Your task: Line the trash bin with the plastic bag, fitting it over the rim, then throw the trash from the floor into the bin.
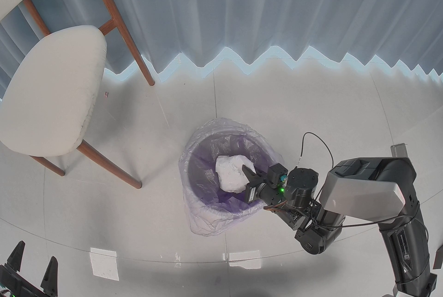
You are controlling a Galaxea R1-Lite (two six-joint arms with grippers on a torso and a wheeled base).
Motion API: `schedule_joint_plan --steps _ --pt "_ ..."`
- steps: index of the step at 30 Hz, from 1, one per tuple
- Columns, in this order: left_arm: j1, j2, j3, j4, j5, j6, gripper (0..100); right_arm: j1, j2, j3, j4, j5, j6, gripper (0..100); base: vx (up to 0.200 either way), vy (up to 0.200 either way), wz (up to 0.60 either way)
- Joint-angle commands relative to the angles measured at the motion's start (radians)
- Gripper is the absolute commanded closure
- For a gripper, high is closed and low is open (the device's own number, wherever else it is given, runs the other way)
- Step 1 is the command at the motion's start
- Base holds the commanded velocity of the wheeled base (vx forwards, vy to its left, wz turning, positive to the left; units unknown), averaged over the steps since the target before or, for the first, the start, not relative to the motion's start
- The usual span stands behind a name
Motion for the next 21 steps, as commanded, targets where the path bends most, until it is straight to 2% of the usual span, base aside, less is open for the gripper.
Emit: schedule_joint_plan --steps 1,3,4,14,21 --pt "0.0 -0.016 0.018 0.0 0.0 -0.001 0 0.0 0.009 -0.004 -0.016 0.0 0.001 100 0.0 0.0 0.0" --pt "0.0 -0.016 0.018 0.0 0.0 -0.001 0 0.0 0.009 -0.002 -0.016 -0.002 0.001 100 0.0 0.0 0.0" --pt "0.0 -0.016 0.018 0.0 0.0 -0.001 0 -0.001 0.009 0.002 -0.016 -0.008 0.001 0 0.0 0.0 0.0" --pt "0.0 -0.016 0.018 0.0 0.0 -0.001 0 0.023 -0.095 0.062 -0.016 -0.019 0.013 0 0.0 0.0 0.0" --pt "0.0 -0.016 0.018 0.0 0.0 -0.001 0 0.019 -0.294 0.252 -0.016 -0.034 0.024 0 0.0 0.0 0.0"
